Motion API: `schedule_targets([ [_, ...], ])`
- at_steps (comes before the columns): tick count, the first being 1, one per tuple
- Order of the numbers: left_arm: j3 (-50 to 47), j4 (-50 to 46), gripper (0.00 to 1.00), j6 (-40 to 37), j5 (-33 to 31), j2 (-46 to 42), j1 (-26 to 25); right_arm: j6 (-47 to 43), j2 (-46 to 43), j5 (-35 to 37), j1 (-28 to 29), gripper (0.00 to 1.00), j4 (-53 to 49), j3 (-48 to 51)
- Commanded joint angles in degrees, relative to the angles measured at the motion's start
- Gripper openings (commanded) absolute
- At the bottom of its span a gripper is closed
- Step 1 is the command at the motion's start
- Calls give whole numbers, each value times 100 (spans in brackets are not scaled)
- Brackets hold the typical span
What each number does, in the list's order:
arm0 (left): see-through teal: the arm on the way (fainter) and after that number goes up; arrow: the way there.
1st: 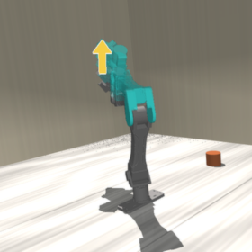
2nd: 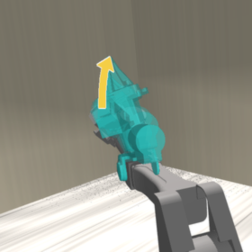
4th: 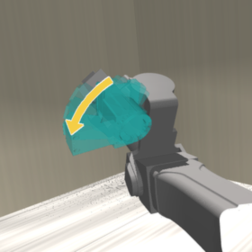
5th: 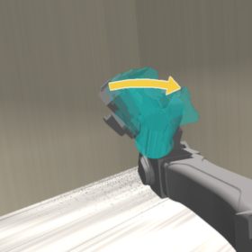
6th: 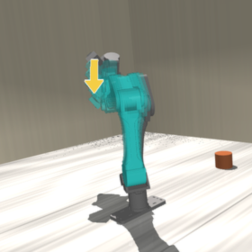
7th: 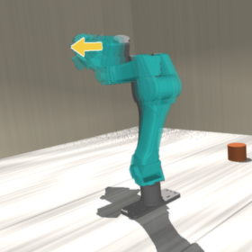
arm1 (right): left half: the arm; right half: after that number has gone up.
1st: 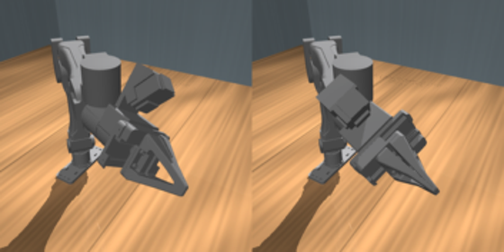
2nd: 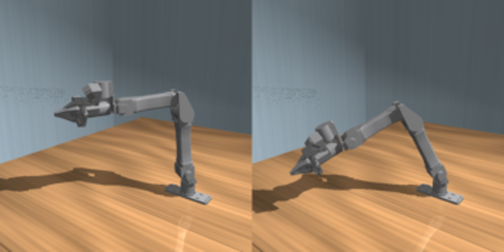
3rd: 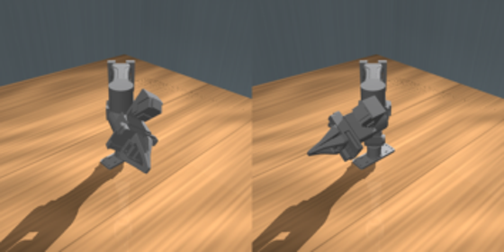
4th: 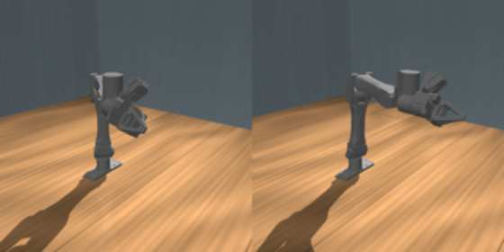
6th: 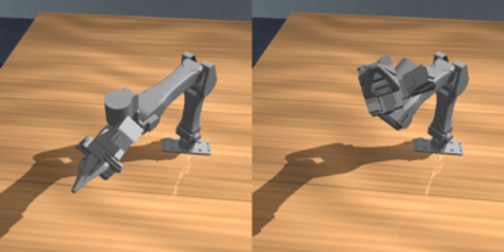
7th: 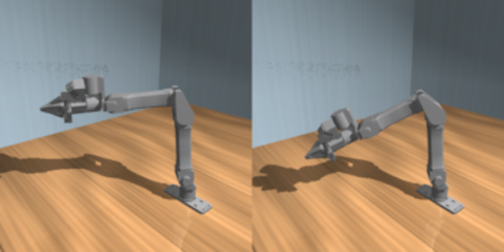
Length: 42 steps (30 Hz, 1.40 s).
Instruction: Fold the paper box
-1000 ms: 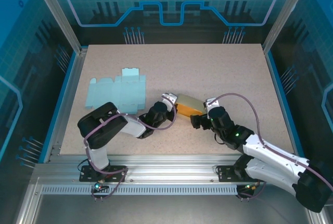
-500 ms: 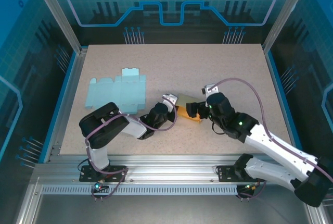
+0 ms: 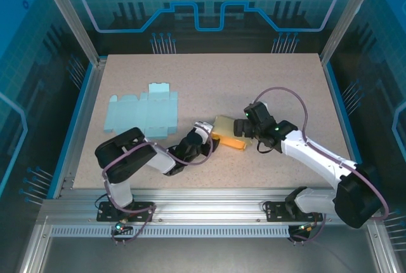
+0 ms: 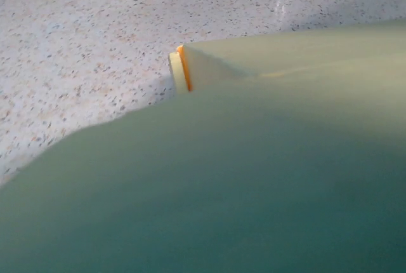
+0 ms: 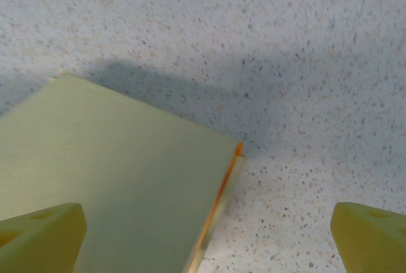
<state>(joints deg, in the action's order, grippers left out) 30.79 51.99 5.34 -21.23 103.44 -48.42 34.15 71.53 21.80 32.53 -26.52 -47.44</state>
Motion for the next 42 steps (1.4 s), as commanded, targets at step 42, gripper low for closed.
schedule_targets([
  [42, 3672, -6456, 63, 996, 3765, 20, 1992, 1112, -300, -2982, -1051, 100, 1585, 1279],
])
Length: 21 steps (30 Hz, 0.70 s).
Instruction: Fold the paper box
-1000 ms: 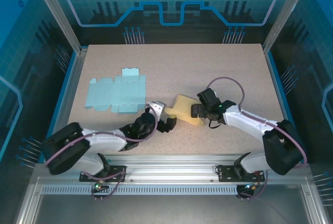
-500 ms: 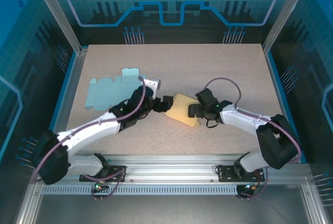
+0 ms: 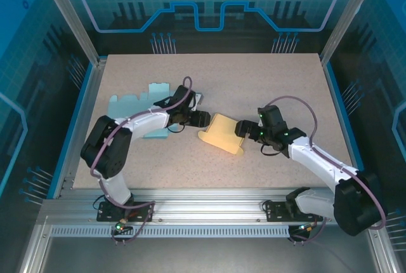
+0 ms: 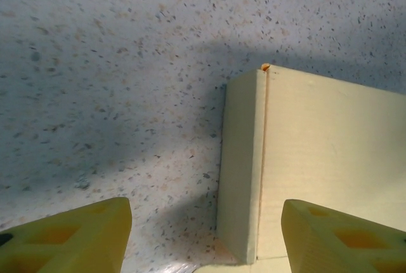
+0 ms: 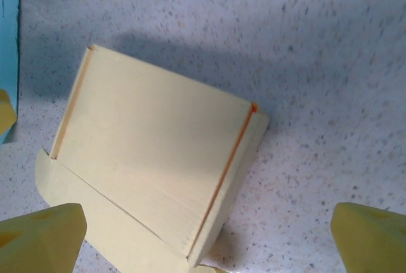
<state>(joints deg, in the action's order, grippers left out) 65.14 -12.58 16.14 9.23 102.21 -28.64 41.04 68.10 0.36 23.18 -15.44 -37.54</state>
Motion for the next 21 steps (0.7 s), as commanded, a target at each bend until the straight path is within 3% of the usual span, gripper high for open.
schedule_targets([
  [1, 252, 73, 62, -47, 798, 225, 26, 518, 99, -957, -143, 100, 640, 378],
  [6, 385, 186, 51, 87, 953, 640, 77, 854, 302, -1214, -250, 98, 1193, 722],
  [13, -17, 677, 23, 637, 1210, 826, 410, 1101, 464, -1587, -438, 99, 1925, 1059],
  [21, -255, 1051, 17, 866, 1397, 897, 483, 1358, 1176, -2133, -493, 99, 3274, 1159],
])
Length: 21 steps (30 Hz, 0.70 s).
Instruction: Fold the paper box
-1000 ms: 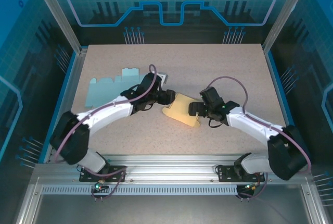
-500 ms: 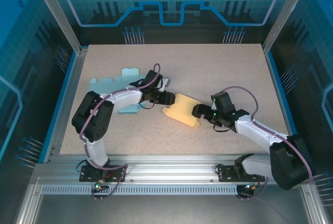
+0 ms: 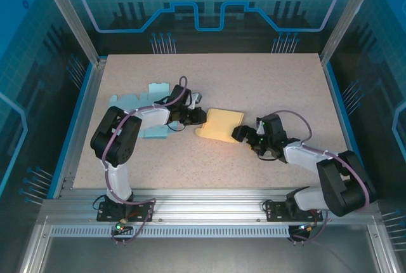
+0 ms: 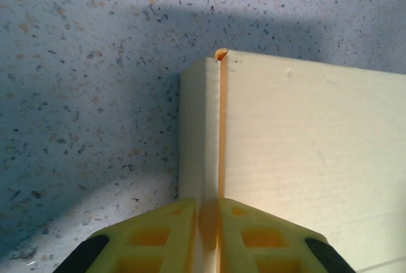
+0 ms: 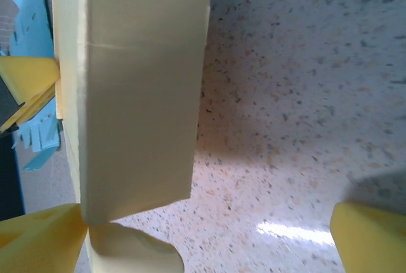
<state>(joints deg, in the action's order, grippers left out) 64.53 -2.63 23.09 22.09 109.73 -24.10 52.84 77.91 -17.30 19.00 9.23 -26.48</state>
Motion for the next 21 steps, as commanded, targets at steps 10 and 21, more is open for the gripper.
schedule_targets([
  [10, -248, 118, 14, 126, 111, 202, 104, 73, 1303, -1049, -226, 93, 2029, -434],
  [21, -231, 201, 13, 143, 168, 255, 128, 332, 2095, -1518, -274, 75, 3058, -723],
])
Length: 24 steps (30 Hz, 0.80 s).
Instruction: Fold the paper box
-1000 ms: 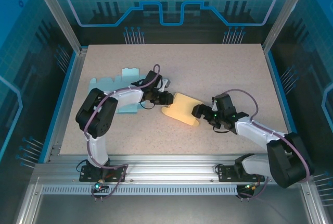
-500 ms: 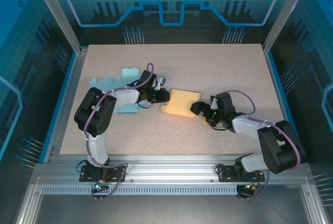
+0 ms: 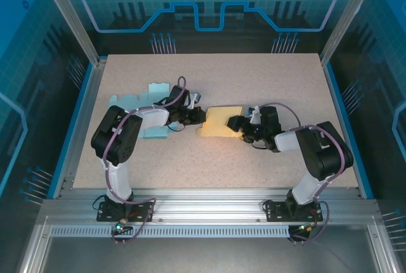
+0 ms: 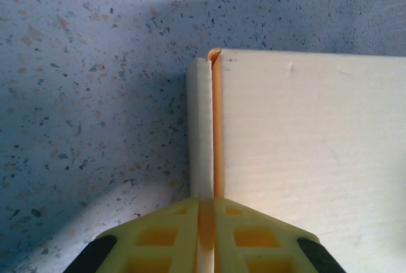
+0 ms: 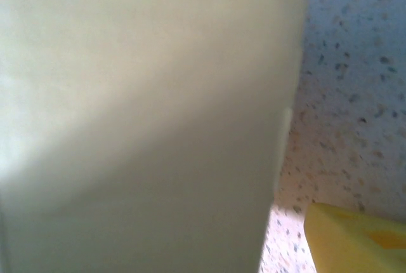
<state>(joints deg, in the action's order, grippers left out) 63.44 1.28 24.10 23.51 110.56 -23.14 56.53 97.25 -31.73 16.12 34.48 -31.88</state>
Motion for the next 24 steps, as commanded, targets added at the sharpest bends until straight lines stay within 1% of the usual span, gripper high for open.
schedule_targets([
  [1, -121, -166, 14, 43, 40, 148, 35, -17, 145, -104, 23, 71, 550, -200],
  [4, -146, -78, 17, 85, 55, 42, 35, 15, 14, -106, 22, 61, 443, -227],
  [9, -237, 155, 28, 86, 61, -335, 29, 253, -311, -31, -19, 56, -53, -250],
  [10, -276, 236, 30, 67, 44, -448, 31, 319, -397, -33, -36, 52, -160, -242],
  [14, -648, 887, 41, -75, 7, -1029, 32, 551, -740, -45, -92, 46, -608, -253],
  [15, -764, 1085, 42, -172, -18, -1179, 32, 600, -820, -48, -115, 44, -744, -266],
  [18, -1299, 1907, 47, -586, -191, -1639, 23, 705, -1081, -96, -182, 41, -1166, -308],
  [19, -1525, 2281, 50, -767, -223, -1796, 26, 738, -1175, -100, -210, 41, -1318, -320],
  [21, -2053, 3184, 51, -1212, -169, -2069, -24, 818, -1344, -157, -282, 41, -1520, -333],
  [22, -2397, 3841, 54, -1595, -147, -2226, -93, 875, -1431, -210, -326, 41, -1616, -330],
  [24, -3124, 5034, 67, -2776, -309, -2457, -414, 976, -1569, -363, -445, 41, -1770, -345],
])
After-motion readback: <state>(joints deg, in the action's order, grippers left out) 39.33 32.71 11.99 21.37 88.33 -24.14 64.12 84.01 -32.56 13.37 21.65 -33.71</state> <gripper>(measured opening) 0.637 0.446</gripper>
